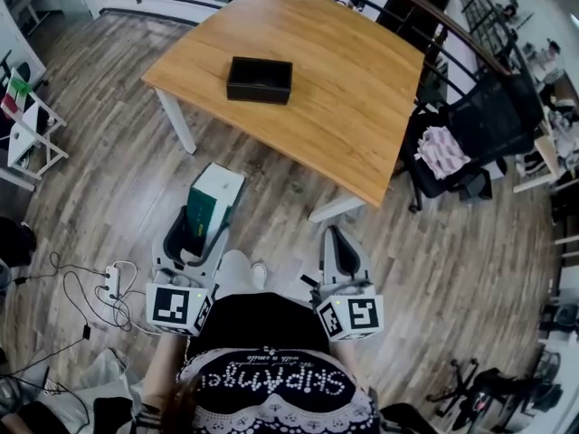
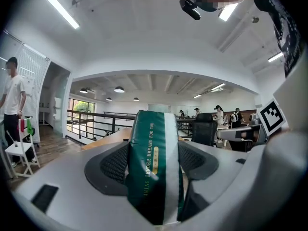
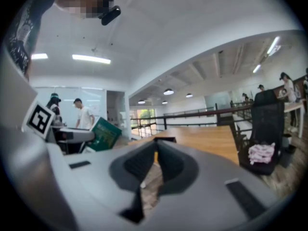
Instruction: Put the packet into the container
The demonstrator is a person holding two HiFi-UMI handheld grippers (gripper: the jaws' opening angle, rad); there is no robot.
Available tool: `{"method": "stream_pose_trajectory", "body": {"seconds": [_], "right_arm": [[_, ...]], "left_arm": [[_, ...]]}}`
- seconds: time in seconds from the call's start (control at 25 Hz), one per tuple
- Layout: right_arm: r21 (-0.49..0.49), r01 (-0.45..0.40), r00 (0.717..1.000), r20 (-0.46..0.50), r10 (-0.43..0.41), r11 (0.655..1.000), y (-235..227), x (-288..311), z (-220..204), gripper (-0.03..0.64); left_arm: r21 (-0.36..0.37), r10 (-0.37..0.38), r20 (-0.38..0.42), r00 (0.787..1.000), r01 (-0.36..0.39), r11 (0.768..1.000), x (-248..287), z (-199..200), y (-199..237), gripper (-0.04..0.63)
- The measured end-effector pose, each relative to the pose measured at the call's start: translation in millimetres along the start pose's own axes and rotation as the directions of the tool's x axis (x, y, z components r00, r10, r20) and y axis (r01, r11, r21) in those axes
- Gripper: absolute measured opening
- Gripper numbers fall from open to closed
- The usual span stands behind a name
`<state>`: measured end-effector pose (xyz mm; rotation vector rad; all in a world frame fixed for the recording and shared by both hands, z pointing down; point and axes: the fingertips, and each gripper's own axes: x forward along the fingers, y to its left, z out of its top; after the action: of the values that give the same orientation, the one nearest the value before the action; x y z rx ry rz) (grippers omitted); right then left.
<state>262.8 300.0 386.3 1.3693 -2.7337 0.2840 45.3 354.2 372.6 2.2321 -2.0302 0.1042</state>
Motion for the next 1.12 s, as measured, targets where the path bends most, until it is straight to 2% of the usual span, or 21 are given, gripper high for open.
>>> {"method": "stream_pose_trajectory", "body": {"seconds": [0.6, 1.12], "right_arm": [[0.022, -0.041, 0.997, -0.062, 0.042, 0.999, 3.5, 0.9, -23.0, 0.041], [0.036, -0.034, 0.994, -0.102, 0.038, 0.999, 3.3, 69.1, -20.1, 0.041]], "left_arm": [[-0.037, 0.016, -0.012, 1.000, -0.017, 0.999, -0.5, -5.7, -0.1, 0.345], [-0.046, -0.017, -0.019, 1.000, 0.016, 0.999, 57.4, 1.9, 41.5, 0.345]]}}
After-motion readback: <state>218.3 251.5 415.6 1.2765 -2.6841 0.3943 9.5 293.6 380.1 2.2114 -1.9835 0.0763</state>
